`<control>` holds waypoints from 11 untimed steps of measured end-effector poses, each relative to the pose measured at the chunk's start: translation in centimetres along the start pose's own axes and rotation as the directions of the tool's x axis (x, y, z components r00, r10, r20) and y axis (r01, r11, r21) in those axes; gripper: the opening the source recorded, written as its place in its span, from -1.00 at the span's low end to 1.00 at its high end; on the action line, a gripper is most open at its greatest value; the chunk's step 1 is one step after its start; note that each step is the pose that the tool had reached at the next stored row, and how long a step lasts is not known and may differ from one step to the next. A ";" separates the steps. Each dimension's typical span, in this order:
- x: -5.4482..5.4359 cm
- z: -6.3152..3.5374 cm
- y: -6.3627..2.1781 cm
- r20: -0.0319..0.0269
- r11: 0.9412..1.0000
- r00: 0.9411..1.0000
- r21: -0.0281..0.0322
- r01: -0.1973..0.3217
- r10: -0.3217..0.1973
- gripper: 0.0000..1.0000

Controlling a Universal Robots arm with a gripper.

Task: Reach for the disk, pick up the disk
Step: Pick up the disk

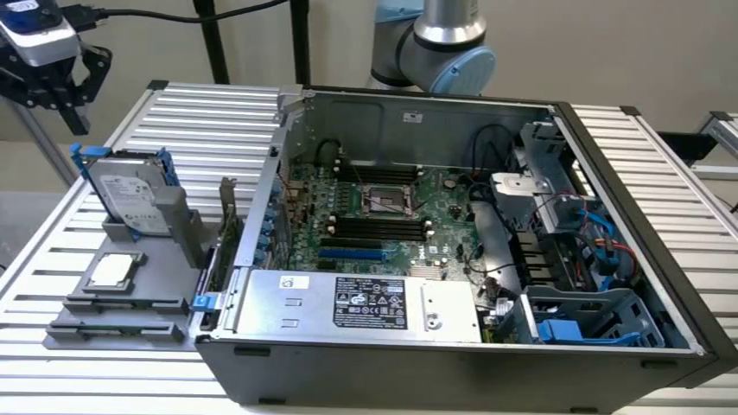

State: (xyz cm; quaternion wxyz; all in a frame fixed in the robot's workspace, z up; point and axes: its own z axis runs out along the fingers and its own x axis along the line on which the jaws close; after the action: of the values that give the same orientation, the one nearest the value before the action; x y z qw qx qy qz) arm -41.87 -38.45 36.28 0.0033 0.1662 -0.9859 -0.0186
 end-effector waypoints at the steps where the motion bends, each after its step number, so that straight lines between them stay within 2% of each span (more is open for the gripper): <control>1: 0.0 0.00 0.00 0.000 1.000 1.000 0.000 0.018 -0.018 -0.79; 6: 0.0 0.00 0.00 -0.003 0.994 0.994 0.000 0.108 -0.108 -0.79; 11: 0.0 0.00 0.00 -0.006 0.980 0.980 0.000 0.198 -0.198 -0.79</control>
State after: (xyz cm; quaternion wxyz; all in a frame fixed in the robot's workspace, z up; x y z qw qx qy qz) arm -41.87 -38.45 36.28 0.0041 0.2635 -0.9645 -0.0180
